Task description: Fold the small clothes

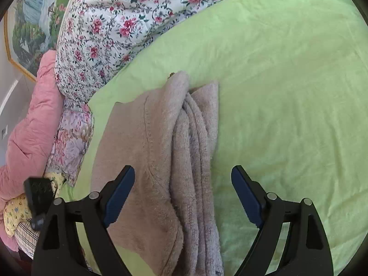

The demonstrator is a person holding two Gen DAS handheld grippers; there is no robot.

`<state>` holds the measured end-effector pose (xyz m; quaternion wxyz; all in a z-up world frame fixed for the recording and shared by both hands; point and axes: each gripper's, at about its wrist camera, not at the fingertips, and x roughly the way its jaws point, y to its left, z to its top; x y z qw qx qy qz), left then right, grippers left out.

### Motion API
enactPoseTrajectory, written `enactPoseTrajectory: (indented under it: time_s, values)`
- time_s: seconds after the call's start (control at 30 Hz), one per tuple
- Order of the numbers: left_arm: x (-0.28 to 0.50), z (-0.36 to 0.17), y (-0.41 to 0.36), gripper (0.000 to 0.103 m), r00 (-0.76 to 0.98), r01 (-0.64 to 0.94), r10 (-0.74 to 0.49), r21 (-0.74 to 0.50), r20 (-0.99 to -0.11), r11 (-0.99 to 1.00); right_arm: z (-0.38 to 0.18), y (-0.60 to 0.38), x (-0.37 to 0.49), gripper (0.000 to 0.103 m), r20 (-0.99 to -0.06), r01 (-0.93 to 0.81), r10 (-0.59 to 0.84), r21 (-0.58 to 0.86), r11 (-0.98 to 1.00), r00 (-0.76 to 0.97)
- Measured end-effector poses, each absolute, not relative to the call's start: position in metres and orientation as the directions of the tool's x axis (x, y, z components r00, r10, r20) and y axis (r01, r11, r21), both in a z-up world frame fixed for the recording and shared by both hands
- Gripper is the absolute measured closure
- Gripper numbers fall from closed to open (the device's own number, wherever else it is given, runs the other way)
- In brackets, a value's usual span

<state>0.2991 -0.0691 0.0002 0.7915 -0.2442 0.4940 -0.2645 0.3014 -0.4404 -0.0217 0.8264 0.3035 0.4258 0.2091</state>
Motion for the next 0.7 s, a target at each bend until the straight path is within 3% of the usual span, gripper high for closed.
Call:
enactPoseTrajectory:
  time_s: [0.2, 0.3, 0.43, 0.53, 0.57, 0.6, 0.7]
  values:
    - [0.342, -0.026, -0.077, 0.03, 0.297, 0.112, -0.729, -0.735, -0.617, 0.668, -0.032, -0.433, 0.312, 0.017, -0.582, -0.091, 0.623, 0.689, 0.719, 0.522]
    - [0.353, -0.031, -0.085, 0.023, 0.3, 0.126, -0.724, -0.726, -0.621, 0.676, -0.037, -0.432, 0.314, 0.017, -0.576, -0.092, 0.63, 0.696, 0.712, 0.521]
    - [0.366, -0.05, -0.092, 0.021, 0.304, 0.132, -0.734, -0.736, -0.607, 0.664, -0.039, -0.434, 0.315, 0.017, -0.556, -0.09, 0.644, 0.716, 0.692, 0.525]
    - [0.367, -0.052, -0.096, 0.037, 0.333, 0.174, -0.734, -0.727, -0.591, 0.664, -0.041, -0.427, 0.318, 0.018, -0.585, -0.1, 0.64, 0.695, 0.712, 0.498]
    - [0.366, -0.051, -0.098, 0.043, 0.33, 0.181, -0.737, -0.726, -0.59, 0.663, -0.041, -0.423, 0.319, 0.03, -0.595, -0.106, 0.639, 0.686, 0.72, 0.488]
    - [0.364, -0.049, -0.099, 0.049, 0.338, 0.186, -0.73, -0.719, -0.594, 0.67, -0.044, -0.42, 0.32, 0.055, -0.587, -0.103, 0.668, 0.711, 0.695, 0.457]
    - [0.355, -0.036, -0.101, 0.057, 0.343, 0.218, -0.709, -0.682, -0.616, 0.698, -0.043, -0.414, 0.314, 0.066, -0.584, -0.085, 0.669, 0.721, 0.688, 0.459]
